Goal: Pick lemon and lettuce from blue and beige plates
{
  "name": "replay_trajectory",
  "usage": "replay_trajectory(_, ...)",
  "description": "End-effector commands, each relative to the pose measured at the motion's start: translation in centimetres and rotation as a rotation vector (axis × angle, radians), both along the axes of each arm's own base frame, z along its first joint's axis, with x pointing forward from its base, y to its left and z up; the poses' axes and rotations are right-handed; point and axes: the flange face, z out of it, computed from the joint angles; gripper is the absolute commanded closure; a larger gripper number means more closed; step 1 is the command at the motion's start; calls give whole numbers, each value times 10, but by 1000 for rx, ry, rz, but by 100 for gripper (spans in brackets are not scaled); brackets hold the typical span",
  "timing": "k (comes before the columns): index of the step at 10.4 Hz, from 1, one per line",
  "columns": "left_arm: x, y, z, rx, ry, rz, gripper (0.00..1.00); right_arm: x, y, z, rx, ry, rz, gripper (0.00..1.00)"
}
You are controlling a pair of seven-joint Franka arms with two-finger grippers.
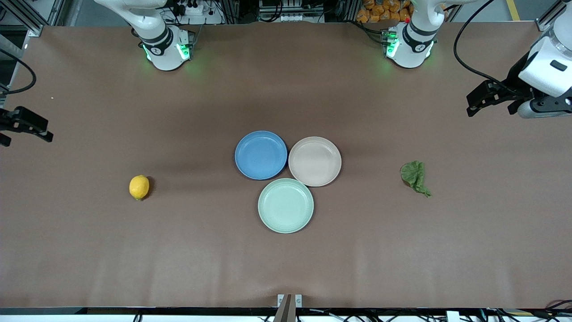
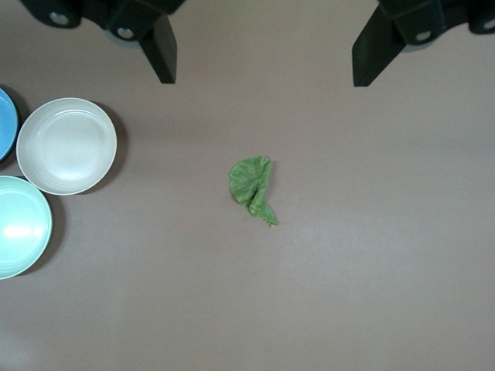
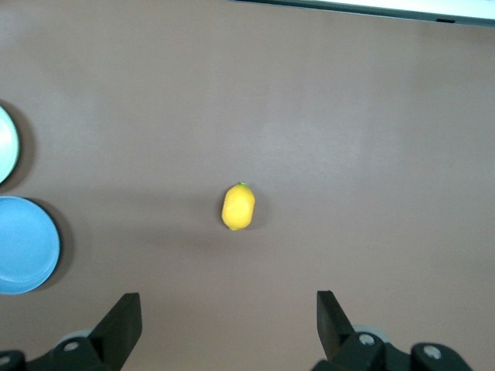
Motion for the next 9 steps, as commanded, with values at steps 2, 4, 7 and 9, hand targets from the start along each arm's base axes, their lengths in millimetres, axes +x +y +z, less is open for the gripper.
replay_trajectory(2,-3,2,7,10,-7,-20,0,-10,16,15,-17,3,13,0)
replay_trajectory(4,-3,1,7,12,-7,-23,0,-14,21,19,-22,0,22,0)
replay_trajectory(7,-4,-3,9,11,-11,-29,0,-17,21,19,-21,17,-26,0)
replay_trajectory(9,-5,-4,13,10,-18,-30,0,-19,22,18,-17,34,-72,0)
